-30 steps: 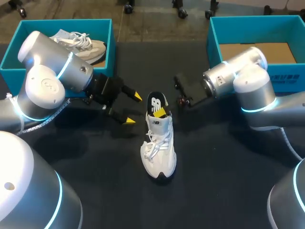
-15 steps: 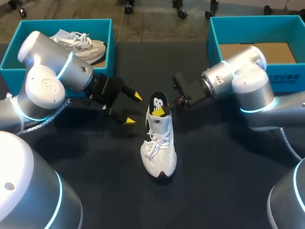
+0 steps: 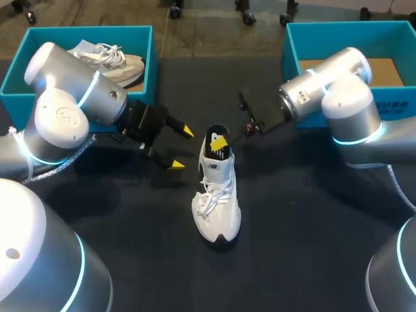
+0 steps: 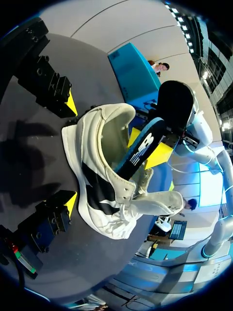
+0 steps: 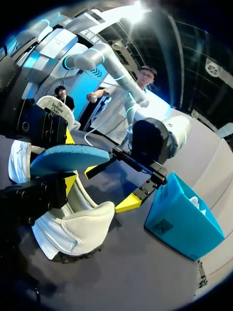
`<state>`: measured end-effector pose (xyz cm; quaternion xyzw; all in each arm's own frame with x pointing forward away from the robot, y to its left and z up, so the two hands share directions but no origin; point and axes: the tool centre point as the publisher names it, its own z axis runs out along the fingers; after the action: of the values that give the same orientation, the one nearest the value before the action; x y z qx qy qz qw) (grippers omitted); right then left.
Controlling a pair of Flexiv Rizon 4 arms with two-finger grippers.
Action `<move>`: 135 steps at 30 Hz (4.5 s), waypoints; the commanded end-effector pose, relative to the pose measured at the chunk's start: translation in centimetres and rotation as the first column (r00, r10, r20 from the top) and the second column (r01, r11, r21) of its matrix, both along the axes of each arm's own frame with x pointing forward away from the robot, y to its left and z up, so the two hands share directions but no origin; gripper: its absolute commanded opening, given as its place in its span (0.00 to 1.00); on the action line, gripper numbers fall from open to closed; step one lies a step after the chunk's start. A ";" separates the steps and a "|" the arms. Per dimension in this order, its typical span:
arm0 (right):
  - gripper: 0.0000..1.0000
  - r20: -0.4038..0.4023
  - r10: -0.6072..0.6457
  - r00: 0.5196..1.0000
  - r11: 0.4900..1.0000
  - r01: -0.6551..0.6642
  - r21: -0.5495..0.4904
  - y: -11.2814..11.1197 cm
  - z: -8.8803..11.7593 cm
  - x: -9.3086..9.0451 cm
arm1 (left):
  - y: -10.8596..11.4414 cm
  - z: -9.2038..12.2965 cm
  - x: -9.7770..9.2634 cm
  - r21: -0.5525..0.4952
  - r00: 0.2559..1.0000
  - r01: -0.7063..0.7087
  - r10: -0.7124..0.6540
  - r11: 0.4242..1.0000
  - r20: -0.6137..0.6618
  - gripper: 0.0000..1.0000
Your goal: Take the shoe out of the shoebox, open the shoe tongue, remove and reinsert the insole, then place the shoe into the shoebox
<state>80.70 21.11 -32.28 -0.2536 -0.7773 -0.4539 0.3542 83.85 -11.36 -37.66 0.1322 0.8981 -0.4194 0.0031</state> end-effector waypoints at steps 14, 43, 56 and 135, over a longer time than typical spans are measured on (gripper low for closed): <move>0.00 -0.106 0.046 0.993 0.999 -0.047 -0.013 0.8 -2.8 -1.1 | 0.0 0.0 0.0 0.003 1.000 0.000 0.000 1.000 0.000 1.00; 0.39 -0.071 0.001 0.997 0.997 -0.006 -0.074 0.6 0.2 -1.2 | 0.0 0.0 0.0 0.003 1.000 0.000 0.000 1.000 0.000 1.00; 0.45 -0.036 -0.011 0.999 0.995 0.007 -0.099 0.2 1.0 -0.4 | 0.0 0.0 0.0 0.003 1.000 0.000 0.000 1.000 0.000 1.00; 0.41 0.178 -0.089 0.980 0.988 0.109 -0.108 -0.8 5.4 3.8 | 0.0 0.0 0.0 0.003 1.000 0.000 0.000 1.000 0.000 1.00</move>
<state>85.98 20.62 -27.14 -0.2612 -0.8207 -0.4356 0.2617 83.85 -11.35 -37.66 0.1322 0.8981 -0.4194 0.0030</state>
